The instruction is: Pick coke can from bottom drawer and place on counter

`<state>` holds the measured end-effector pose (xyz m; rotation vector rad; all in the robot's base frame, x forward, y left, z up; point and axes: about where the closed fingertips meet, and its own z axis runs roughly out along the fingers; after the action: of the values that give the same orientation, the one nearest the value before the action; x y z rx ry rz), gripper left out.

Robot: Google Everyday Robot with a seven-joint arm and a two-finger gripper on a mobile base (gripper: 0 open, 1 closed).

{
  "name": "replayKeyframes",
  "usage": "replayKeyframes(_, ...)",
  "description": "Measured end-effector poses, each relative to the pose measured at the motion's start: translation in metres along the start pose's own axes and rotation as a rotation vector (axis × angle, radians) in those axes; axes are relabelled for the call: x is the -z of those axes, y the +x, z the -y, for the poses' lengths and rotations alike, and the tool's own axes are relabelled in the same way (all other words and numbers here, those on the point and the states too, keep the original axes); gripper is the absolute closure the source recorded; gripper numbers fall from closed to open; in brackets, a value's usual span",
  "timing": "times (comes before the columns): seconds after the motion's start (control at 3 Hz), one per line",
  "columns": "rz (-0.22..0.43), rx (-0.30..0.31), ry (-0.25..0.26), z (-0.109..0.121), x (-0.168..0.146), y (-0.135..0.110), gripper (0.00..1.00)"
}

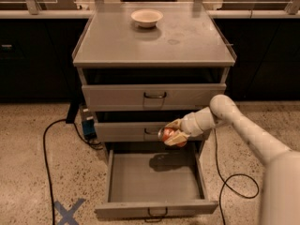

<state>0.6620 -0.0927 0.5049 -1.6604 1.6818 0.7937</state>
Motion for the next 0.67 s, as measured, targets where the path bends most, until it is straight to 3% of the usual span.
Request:
replayKeyframes(0.33,-0.001,0.076,0.120,-0.011,0.062,-0.053,1.00)
replayKeyframes(0.67,0.018,0.127,0.147,-0.008,0.091,-0.092,1.00)
